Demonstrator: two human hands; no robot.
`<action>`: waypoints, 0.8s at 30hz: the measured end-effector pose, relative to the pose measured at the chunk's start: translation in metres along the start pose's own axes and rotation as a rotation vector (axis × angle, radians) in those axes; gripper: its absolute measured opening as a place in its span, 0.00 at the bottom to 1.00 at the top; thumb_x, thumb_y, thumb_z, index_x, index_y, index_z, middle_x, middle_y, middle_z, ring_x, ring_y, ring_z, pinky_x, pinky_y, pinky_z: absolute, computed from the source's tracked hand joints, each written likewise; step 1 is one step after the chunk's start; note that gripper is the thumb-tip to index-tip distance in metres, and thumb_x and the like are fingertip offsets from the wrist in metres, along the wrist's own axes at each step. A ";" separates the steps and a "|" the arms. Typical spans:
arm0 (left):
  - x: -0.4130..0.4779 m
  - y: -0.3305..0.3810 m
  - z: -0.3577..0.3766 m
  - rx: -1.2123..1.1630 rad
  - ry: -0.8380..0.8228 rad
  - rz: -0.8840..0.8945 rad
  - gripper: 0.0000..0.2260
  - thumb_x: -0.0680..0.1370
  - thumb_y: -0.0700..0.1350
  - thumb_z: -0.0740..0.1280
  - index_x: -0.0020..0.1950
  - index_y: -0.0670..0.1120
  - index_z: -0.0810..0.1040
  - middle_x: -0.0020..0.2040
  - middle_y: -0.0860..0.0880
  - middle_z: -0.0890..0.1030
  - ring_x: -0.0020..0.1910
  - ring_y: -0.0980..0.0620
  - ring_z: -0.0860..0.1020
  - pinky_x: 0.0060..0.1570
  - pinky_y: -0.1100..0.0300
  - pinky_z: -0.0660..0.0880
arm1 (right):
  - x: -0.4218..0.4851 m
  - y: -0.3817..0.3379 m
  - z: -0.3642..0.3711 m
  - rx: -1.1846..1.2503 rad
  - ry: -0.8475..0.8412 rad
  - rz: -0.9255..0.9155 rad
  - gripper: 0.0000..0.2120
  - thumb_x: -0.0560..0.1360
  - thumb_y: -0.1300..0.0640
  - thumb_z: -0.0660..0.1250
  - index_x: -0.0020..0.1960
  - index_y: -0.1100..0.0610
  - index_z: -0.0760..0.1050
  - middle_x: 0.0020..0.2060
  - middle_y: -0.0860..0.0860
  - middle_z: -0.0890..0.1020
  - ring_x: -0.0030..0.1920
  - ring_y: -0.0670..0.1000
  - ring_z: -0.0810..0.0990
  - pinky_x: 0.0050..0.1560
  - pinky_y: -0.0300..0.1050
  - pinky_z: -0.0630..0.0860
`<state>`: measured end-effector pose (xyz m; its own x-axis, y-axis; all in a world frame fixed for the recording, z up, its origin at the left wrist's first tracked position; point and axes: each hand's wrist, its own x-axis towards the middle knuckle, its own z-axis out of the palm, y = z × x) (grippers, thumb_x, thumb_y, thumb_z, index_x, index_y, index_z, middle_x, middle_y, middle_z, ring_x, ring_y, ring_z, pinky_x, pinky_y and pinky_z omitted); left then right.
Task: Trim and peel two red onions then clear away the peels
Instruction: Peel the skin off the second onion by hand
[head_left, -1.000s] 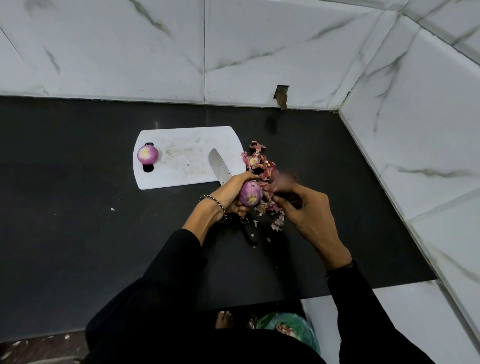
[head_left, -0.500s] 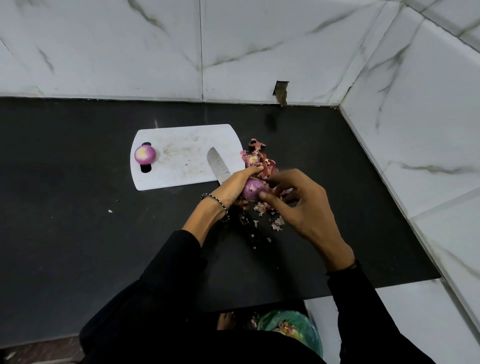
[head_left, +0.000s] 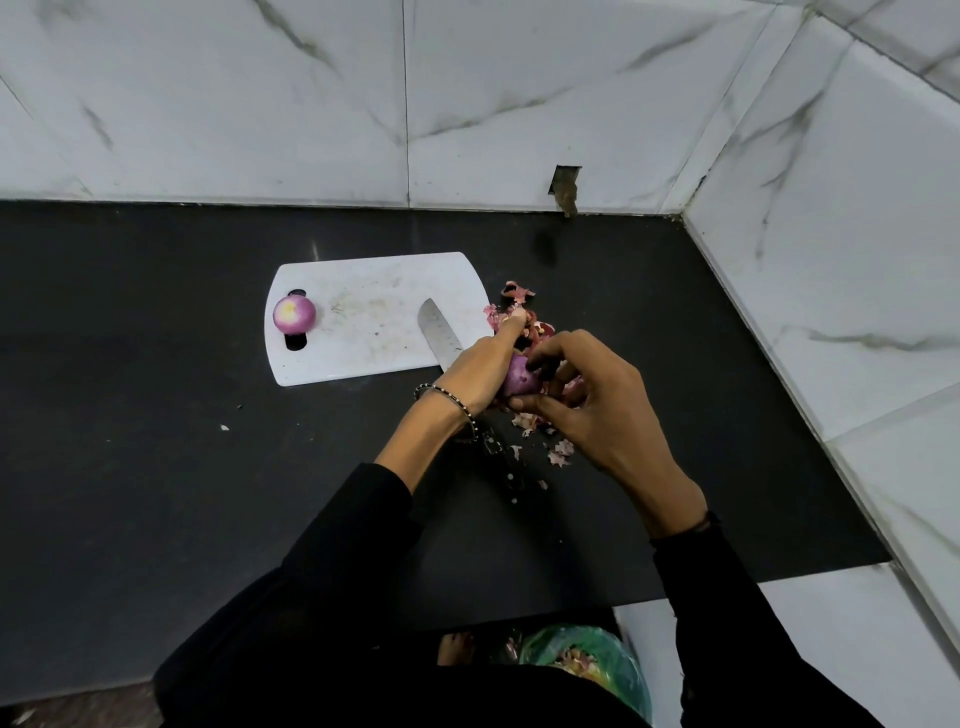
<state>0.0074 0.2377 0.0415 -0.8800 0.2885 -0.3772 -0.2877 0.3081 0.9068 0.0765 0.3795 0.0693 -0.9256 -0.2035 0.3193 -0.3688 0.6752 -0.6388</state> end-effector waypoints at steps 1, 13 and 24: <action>-0.001 0.001 0.000 0.029 0.018 0.001 0.34 0.80 0.69 0.46 0.40 0.48 0.83 0.43 0.44 0.85 0.49 0.42 0.81 0.57 0.48 0.75 | 0.001 0.000 0.000 0.001 -0.004 0.000 0.17 0.67 0.59 0.80 0.53 0.55 0.79 0.48 0.44 0.78 0.42 0.46 0.76 0.41 0.34 0.74; 0.003 0.002 -0.003 0.169 0.119 0.008 0.36 0.77 0.71 0.44 0.43 0.46 0.81 0.47 0.42 0.82 0.46 0.45 0.78 0.55 0.51 0.73 | 0.004 0.003 0.005 0.052 0.020 0.037 0.12 0.69 0.57 0.80 0.42 0.56 0.76 0.40 0.45 0.78 0.40 0.46 0.77 0.39 0.38 0.75; -0.009 0.011 -0.001 0.225 0.099 0.060 0.24 0.85 0.58 0.46 0.53 0.45 0.75 0.56 0.37 0.80 0.55 0.39 0.77 0.58 0.49 0.71 | 0.003 -0.002 0.001 0.106 -0.015 0.116 0.17 0.68 0.57 0.79 0.53 0.51 0.77 0.44 0.39 0.79 0.40 0.47 0.77 0.40 0.41 0.76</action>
<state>0.0118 0.2376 0.0554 -0.9290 0.2252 -0.2935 -0.1523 0.4901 0.8582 0.0743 0.3764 0.0705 -0.9634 -0.1395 0.2291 -0.2655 0.6166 -0.7411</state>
